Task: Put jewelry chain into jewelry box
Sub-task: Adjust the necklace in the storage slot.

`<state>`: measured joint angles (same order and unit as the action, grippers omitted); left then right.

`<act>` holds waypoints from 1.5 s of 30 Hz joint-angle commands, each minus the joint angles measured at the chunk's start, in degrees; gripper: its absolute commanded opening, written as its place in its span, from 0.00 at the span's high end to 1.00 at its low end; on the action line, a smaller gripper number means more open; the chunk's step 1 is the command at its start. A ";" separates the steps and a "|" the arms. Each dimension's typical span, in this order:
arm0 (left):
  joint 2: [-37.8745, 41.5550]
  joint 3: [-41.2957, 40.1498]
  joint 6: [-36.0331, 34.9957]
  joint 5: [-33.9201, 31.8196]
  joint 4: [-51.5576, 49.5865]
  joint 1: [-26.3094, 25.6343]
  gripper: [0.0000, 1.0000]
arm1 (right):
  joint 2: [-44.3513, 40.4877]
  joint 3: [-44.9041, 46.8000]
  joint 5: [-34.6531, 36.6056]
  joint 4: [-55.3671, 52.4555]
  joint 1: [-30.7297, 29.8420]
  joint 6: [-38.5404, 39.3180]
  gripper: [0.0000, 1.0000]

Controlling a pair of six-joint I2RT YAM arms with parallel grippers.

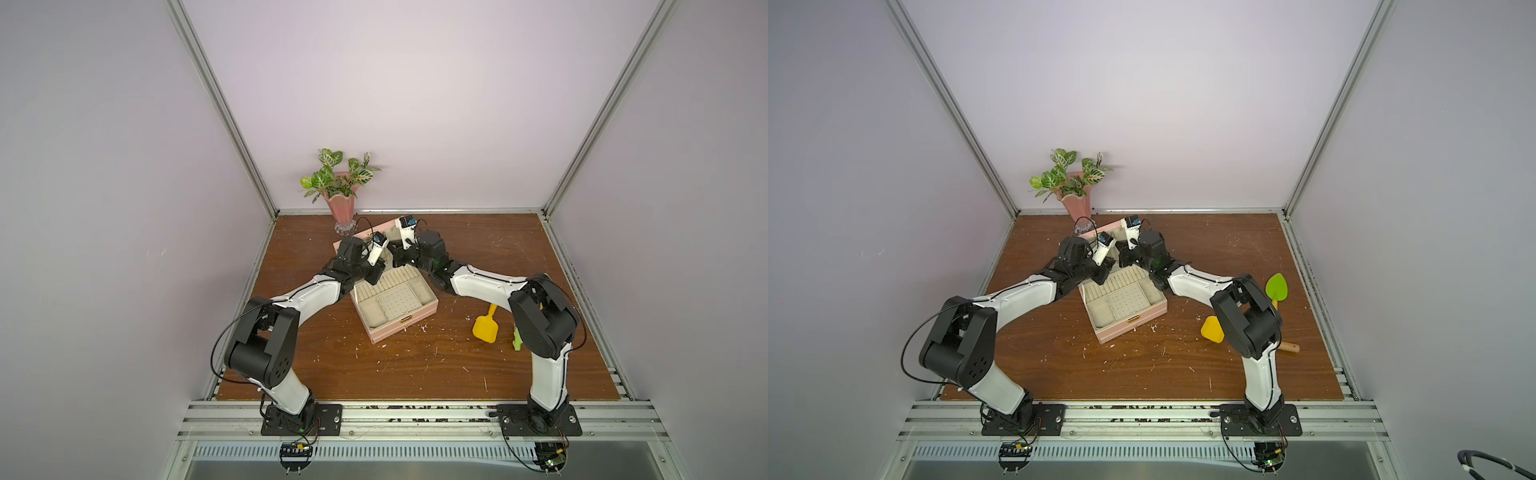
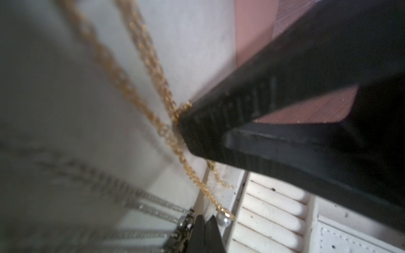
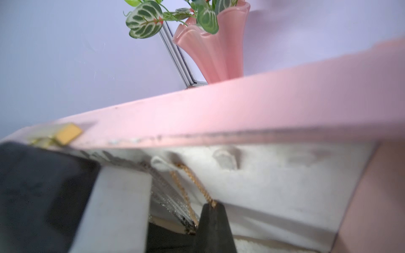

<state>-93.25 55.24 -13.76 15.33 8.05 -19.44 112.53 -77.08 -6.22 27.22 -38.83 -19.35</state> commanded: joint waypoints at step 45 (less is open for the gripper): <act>4.54 -0.66 -0.65 2.50 5.04 0.72 0.95 | -0.12 -0.09 0.53 3.15 0.24 0.68 0.82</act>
<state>-92.23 54.17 -14.02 16.08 7.99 -19.20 112.92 -77.08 -6.59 27.73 -38.83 -18.83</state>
